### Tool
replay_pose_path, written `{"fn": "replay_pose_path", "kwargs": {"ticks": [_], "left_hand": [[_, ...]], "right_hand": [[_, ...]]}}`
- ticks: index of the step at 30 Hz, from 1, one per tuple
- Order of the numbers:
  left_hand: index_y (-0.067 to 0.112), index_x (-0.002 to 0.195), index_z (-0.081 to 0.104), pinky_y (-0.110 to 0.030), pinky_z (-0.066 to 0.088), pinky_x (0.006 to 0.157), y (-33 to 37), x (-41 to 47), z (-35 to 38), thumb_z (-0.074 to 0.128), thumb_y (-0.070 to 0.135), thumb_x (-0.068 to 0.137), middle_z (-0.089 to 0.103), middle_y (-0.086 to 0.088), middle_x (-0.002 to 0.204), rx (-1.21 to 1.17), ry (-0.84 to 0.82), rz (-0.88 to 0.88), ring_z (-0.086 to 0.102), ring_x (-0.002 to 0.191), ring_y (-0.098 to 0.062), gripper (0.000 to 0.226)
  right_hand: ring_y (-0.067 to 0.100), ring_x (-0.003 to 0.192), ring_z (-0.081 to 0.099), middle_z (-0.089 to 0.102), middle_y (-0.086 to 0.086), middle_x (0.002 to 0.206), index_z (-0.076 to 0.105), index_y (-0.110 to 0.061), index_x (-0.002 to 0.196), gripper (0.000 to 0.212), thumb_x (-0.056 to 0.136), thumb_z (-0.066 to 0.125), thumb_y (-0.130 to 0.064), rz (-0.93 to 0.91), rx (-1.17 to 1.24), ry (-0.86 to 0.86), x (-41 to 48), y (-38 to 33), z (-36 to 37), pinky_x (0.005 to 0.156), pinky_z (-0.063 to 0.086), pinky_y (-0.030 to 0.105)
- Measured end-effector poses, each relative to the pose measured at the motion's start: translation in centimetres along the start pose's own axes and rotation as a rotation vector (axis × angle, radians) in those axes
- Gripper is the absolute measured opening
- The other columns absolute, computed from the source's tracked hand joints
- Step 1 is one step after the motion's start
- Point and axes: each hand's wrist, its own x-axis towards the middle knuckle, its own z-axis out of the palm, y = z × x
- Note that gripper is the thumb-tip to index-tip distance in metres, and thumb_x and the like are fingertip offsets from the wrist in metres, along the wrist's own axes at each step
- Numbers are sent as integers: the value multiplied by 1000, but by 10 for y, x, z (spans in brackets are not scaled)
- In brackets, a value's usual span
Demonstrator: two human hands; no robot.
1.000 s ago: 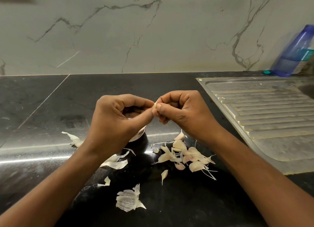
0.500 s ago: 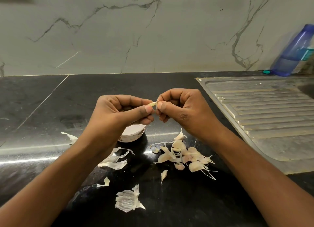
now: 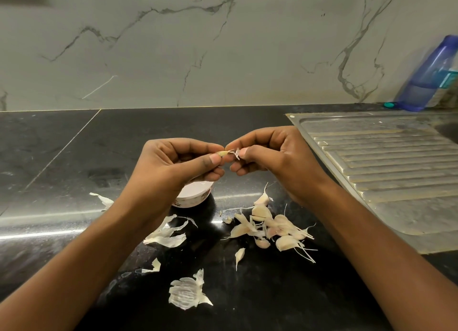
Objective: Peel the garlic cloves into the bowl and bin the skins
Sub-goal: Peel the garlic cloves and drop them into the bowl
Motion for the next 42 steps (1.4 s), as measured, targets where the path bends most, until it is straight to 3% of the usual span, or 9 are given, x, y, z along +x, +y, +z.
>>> {"fn": "replay_pose_path", "kwargs": {"ticks": [7, 13, 19, 24, 31, 36, 42], "left_hand": [[0, 107, 78, -27, 64, 78, 0, -1, 0, 77, 12, 79, 80, -18, 92, 76, -10, 64, 76, 80, -27, 30], [-1, 108, 78, -24, 62, 74, 1, -1, -1, 74, 9, 80, 79, -20, 92, -4, -62, 11, 74, 78, -24, 29], [0, 104, 77, -24, 62, 72, 2, -1, -1, 76, 8, 76, 79, -20, 89, -58, 2, 29, 76, 73, -22, 29], [-1, 108, 76, -26, 63, 78, 4, -3, 2, 81, 11, 70, 80, -20, 97, -36, -12, 38, 80, 88, -29, 40], [-3, 105, 76, -27, 64, 76, 2, 1, 1, 74, 12, 81, 78, -22, 89, -44, 5, 12, 76, 75, -23, 28], [-2, 105, 75, -24, 63, 72, 2, 1, 1, 71, 13, 83, 78, -22, 92, -89, 44, 6, 77, 78, -25, 27], [-3, 105, 75, -29, 65, 77, 2, 3, -1, 70, 14, 83, 79, -19, 95, -92, 89, 13, 78, 82, -27, 28]], "right_hand": [[29, 81, 78, 80, 15, 91, 77, 1, 104, 10, 99, 71, -4, -3, -39, -37, 0, 0, 1, 76, 65, 35], [18, 73, 72, 77, 9, 86, 75, -3, 101, 13, 103, 62, -1, -10, -18, -96, 0, 0, 3, 70, 60, 28], [16, 73, 70, 76, 4, 85, 74, -4, 104, 12, 104, 62, -5, 30, 57, -98, 0, -1, 7, 71, 60, 27], [18, 75, 71, 78, 8, 88, 75, -3, 105, 11, 102, 66, -8, 24, 7, -72, 1, 0, 4, 73, 61, 29], [21, 77, 71, 77, 13, 91, 75, -3, 104, 10, 102, 66, -7, 20, 7, -134, 0, 0, 3, 76, 61, 31], [20, 76, 70, 77, 11, 89, 74, -5, 100, 11, 103, 63, -3, 17, 16, -123, 0, -1, 2, 74, 60, 30], [18, 70, 67, 76, 9, 83, 75, -4, 94, 10, 100, 67, -3, -4, -51, -49, 1, -1, -4, 67, 57, 28]]}}
